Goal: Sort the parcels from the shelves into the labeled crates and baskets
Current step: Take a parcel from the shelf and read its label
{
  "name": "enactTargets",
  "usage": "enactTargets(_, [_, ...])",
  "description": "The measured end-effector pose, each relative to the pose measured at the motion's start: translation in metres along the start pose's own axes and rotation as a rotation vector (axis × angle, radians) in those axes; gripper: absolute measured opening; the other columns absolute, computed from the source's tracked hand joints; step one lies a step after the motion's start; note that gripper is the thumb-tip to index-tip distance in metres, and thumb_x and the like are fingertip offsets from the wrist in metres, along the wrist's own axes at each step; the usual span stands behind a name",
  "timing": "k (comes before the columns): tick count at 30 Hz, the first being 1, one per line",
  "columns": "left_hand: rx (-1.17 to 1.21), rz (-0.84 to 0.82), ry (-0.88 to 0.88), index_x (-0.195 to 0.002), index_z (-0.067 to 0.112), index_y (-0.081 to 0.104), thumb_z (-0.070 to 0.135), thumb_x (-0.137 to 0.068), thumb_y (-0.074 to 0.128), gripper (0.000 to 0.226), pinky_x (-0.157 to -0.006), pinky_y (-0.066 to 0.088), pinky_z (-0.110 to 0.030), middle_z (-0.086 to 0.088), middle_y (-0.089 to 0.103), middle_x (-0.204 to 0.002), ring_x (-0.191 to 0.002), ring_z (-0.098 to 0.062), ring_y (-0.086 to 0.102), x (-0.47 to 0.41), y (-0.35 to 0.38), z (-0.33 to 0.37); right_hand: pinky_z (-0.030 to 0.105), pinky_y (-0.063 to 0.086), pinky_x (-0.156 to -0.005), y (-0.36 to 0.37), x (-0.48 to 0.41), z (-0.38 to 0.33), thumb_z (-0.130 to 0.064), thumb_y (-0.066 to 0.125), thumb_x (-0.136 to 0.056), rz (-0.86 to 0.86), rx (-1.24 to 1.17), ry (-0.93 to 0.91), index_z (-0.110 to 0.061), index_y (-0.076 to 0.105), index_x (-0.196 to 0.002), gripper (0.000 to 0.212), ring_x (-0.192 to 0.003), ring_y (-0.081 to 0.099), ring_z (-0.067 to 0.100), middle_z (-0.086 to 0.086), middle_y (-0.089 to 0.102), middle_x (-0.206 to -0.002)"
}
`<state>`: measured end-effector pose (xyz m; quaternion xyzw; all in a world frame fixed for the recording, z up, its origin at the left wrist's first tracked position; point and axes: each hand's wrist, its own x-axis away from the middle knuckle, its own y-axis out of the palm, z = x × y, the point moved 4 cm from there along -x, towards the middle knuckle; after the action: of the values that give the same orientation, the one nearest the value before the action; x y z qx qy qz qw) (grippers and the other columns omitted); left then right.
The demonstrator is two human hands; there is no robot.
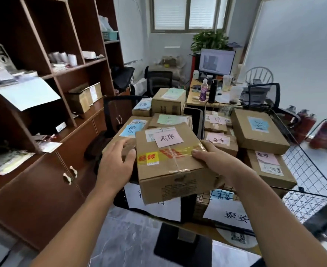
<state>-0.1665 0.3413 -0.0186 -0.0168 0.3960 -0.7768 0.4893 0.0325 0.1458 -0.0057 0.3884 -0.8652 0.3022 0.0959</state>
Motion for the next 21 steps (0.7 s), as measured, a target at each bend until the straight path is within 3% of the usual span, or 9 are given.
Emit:
enactTargets(3, [0.028, -0.037, -0.009, -0.134, 0.028, 0.053, 0.049, -0.091, 0.044, 0.049, -0.104, 0.040, -0.039, 0.004, 0.054, -0.135, -0.127, -0.016, 0.047, 0.009, -0.004, -0.004, 0.044, 0.058, -0.059, 0.010, -0.001, -0.001, -0.049, 0.052, -0.103, 0.042, -0.067, -0.016, -0.051, 0.018, -0.154, 0.061, -0.093, 0.064, 0.027, -0.004, 0.054, -0.103])
enactTargets(7, [0.088, -0.049, 0.021, -0.129, 0.028, 0.057, 0.048, -0.093, 0.044, 0.044, -0.096, 0.040, -0.032, 0.005, 0.057, -0.129, -0.120, -0.013, 0.050, 0.008, -0.006, -0.002, 0.042, 0.055, -0.060, 0.018, -0.007, -0.008, -0.047, 0.047, -0.105, 0.096, -0.078, -0.057, -0.043, 0.014, -0.158, 0.063, -0.088, 0.062, 0.025, -0.006, 0.048, -0.094])
enactTargets(11, [0.156, -0.029, 0.022, -0.128, 0.029, 0.058, 0.046, -0.094, 0.046, 0.040, -0.100, 0.044, -0.039, 0.005, 0.056, -0.129, -0.123, -0.014, 0.048, -0.007, -0.010, -0.007, 0.046, 0.059, -0.071, 0.015, -0.003, -0.004, -0.051, 0.051, -0.102, 0.135, -0.070, -0.029, -0.047, 0.016, -0.157, 0.065, -0.097, 0.063, 0.027, 0.003, 0.055, -0.122])
enactTargets(15, [0.043, -0.091, 0.084, -0.136, 0.026, 0.052, 0.039, -0.098, 0.050, 0.040, -0.100, 0.044, -0.040, 0.001, 0.052, -0.136, -0.127, -0.017, 0.045, -0.038, -0.004, -0.014, 0.034, 0.055, -0.062, 0.000, 0.002, 0.003, -0.049, 0.055, -0.102, 0.215, -0.167, -0.035, -0.050, 0.025, -0.154, 0.060, -0.091, 0.063, 0.025, 0.000, 0.052, -0.109])
enactTargets(19, [-0.115, -0.229, 0.187, -0.142, 0.023, 0.046, 0.037, -0.094, 0.058, 0.052, -0.102, 0.040, -0.041, -0.005, 0.048, -0.140, -0.126, -0.026, 0.044, -0.087, 0.014, -0.019, 0.034, 0.054, -0.063, -0.012, -0.001, 0.006, -0.043, 0.058, -0.100, 0.344, -0.327, -0.082, -0.048, 0.030, -0.154, 0.061, -0.096, 0.067, 0.027, 0.004, 0.056, -0.133])
enactTargets(21, [-0.164, -0.302, 0.250, -0.144, 0.020, 0.045, 0.037, -0.090, 0.064, 0.059, -0.107, 0.036, -0.039, -0.006, 0.047, -0.142, -0.130, -0.027, 0.042, -0.111, 0.025, -0.019, 0.040, 0.057, -0.063, -0.013, -0.005, 0.007, -0.043, 0.059, -0.100, 0.399, -0.425, -0.077, -0.050, 0.029, -0.153, 0.062, -0.098, 0.068, 0.028, 0.003, 0.059, -0.132])
